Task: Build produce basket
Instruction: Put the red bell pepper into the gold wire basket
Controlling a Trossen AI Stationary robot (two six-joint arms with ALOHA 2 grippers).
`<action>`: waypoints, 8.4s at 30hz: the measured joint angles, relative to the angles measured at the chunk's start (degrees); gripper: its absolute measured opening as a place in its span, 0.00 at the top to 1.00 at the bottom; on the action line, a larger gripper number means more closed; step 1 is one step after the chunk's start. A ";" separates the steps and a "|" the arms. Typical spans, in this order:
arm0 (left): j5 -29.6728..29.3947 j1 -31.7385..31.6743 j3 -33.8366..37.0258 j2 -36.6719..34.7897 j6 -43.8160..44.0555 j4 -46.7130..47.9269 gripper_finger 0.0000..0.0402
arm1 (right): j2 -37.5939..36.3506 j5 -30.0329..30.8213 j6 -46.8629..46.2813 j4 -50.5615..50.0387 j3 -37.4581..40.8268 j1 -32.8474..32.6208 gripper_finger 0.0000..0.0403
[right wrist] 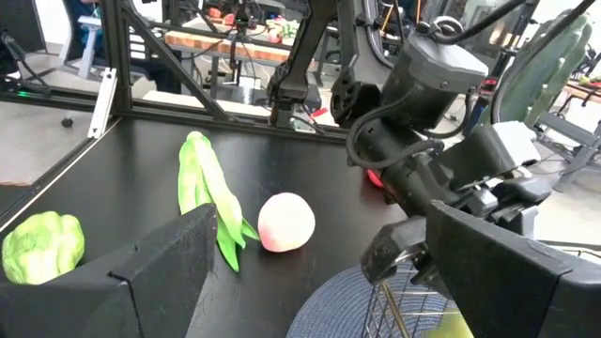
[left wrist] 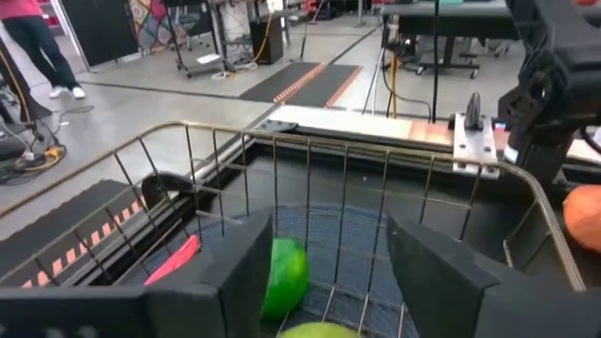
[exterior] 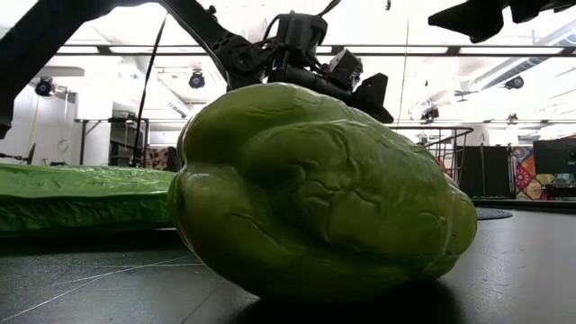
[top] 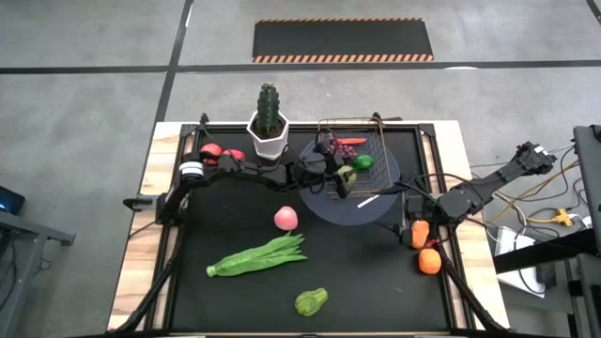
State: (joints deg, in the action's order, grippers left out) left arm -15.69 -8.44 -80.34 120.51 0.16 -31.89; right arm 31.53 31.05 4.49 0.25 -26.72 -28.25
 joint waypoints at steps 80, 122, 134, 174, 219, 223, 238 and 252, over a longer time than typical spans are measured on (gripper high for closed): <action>-37.33 16.54 50.39 -81.40 -14.78 26.16 0.69 | 50.39 -9.22 -3.67 -37.29 -51.58 20.00 0.10; 6.12 -31.85 22.60 -41.36 -35.17 87.82 0.39 | 39.41 -15.02 -10.49 -29.40 -34.82 18.99 0.10; 7.26 -31.81 22.64 -44.88 -33.42 92.24 0.25 | 39.41 -15.21 -10.45 -29.50 -34.82 18.99 0.10; 12.35 -37.34 32.26 -43.34 -39.60 72.34 0.25 | 39.41 -18.18 -10.32 -29.67 -34.77 18.99 0.10; 25.62 -22.25 28.94 -70.21 -17.04 76.27 0.44 | 39.41 -21.15 -5.30 -18.40 -29.70 18.99 0.10; 26.95 -13.99 32.02 -75.79 -14.65 65.42 0.44 | 39.41 -23.51 -2.56 -6.95 -24.28 18.59 0.10; 27.68 5.88 56.63 -68.58 -10.57 -17.69 0.44 | 42.27 -24.25 1.02 48.16 -5.80 17.91 0.10; 27.68 9.86 53.36 -35.63 -7.34 -58.07 0.42 | 51.93 -17.18 10.97 62.90 -9.94 17.12 0.10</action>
State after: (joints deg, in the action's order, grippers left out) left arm 11.99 1.42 -26.98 84.88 -7.18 -89.96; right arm 83.46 13.87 15.46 63.15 -36.66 -11.13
